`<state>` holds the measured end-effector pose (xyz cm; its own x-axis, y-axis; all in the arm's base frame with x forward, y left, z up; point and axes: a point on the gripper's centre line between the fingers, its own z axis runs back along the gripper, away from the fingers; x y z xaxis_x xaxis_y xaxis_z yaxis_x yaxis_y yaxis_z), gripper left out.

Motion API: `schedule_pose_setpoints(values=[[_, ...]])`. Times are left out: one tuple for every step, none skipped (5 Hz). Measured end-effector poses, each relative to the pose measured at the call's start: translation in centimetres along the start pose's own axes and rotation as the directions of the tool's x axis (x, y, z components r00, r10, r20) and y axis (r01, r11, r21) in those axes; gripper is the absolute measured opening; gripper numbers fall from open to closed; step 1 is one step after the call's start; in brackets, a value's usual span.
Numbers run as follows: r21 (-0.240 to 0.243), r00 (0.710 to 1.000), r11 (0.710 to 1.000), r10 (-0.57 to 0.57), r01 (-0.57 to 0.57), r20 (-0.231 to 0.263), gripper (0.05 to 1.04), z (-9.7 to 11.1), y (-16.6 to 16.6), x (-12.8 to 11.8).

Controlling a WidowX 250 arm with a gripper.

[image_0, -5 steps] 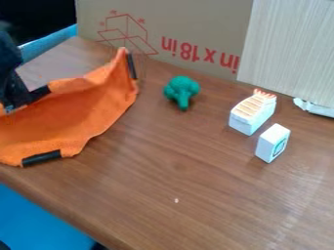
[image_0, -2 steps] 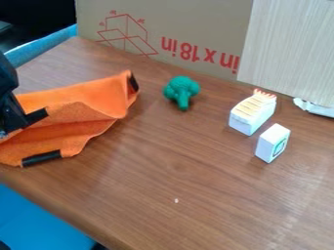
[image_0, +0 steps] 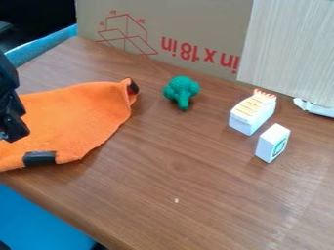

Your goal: Folded left top corner to right bottom corner

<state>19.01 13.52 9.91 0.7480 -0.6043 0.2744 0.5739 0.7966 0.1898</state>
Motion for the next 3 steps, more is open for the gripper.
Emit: schedule_pose_setpoints(values=[[-0.047,0.999,0.999,0.008,-0.006,0.036,0.994,1.6,0.5,0.5],[-0.197,0.998,0.979,0.056,-0.049,0.029,1.001,4.2,1.4,0.9],[-0.201,0.978,0.958,0.209,-0.205,-0.005,1.001,7.5,3.4,0.2]])
